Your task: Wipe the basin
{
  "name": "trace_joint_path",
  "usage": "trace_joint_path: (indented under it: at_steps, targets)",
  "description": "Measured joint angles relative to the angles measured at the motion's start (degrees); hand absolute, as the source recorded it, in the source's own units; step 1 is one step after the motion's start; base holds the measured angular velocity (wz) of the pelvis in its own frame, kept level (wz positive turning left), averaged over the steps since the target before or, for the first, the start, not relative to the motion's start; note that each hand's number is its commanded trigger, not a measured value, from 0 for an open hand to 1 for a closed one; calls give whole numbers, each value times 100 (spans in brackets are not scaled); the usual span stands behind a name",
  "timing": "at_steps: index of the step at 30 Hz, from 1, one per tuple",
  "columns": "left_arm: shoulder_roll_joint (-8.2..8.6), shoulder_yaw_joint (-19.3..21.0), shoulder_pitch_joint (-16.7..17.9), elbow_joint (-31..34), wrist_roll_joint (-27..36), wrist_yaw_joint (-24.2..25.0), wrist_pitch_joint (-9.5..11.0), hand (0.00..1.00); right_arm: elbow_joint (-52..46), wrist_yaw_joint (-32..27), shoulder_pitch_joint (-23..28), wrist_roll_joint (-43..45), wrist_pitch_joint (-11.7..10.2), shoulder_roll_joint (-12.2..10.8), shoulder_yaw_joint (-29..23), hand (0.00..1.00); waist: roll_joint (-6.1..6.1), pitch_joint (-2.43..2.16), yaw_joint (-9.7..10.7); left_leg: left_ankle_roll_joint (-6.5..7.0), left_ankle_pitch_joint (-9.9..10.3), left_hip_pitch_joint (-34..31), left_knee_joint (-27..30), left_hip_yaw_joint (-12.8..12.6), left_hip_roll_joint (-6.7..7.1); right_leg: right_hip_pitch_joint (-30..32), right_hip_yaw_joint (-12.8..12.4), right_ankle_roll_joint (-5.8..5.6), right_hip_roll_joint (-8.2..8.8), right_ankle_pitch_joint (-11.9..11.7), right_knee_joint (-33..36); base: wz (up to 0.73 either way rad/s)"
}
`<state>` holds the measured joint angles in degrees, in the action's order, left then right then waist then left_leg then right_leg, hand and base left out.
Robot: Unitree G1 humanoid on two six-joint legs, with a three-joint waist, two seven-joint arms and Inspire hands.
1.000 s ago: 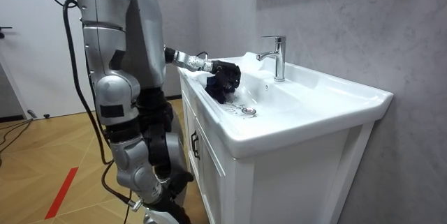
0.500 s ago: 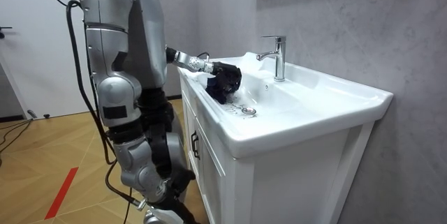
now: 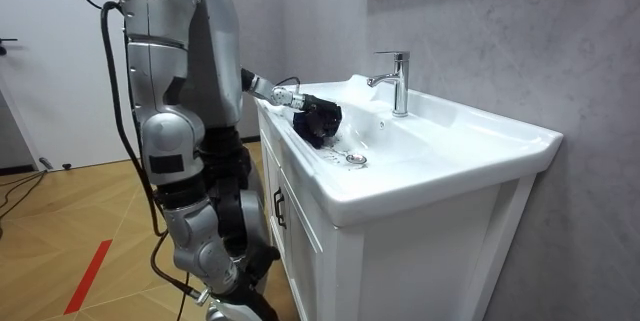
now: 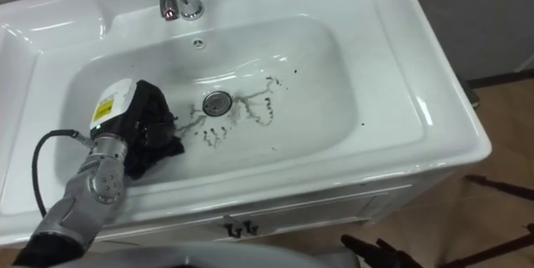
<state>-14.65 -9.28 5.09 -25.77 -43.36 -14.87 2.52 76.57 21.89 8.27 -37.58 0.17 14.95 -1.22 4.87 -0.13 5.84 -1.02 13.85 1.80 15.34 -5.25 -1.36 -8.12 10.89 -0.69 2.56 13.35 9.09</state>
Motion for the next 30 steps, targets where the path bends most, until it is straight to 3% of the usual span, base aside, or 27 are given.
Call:
trace_joint_path:
  at_steps: [4,13,19,24,27,30]
  targets:
    - [4,-1,20,-137,5,-87,18,100,-38,0,54,110,17,56,-4,0,-16,-1,4,-2,-1,110,-76,-2,2,-81,3,0,-1,0,-18,-1]
    - [18,13,175,-340,-3,-373,87,100,-32,-10,-19,207,244,51,-69,0,-46,-47,-68,-15,-10,202,-178,-43,7,-106,-38,0,-2,2,-50,-3]
    - [18,18,211,-331,-4,-378,107,100,-35,-1,-29,230,246,31,-97,0,-97,-76,-151,-19,-13,318,-263,-92,3,-146,-66,-1,-5,1,-36,-4]
    - [17,23,213,-370,21,-371,124,100,-18,5,-24,290,246,5,-202,0,-109,-72,-148,-19,-13,382,-273,-91,0,-198,-60,-1,-7,0,-31,0]
    - [14,24,152,-475,158,-371,165,100,-22,4,-27,289,245,5,-201,0,-112,-70,-145,-19,-13,382,-272,-93,-3,-192,-64,0,-7,0,-31,0]
    - [18,52,121,-457,774,-343,193,100,-29,1,-43,289,245,-27,-198,0,-139,-70,-145,-19,-13,370,-261,-110,-3,-186,-64,-1,-3,2,-32,0]
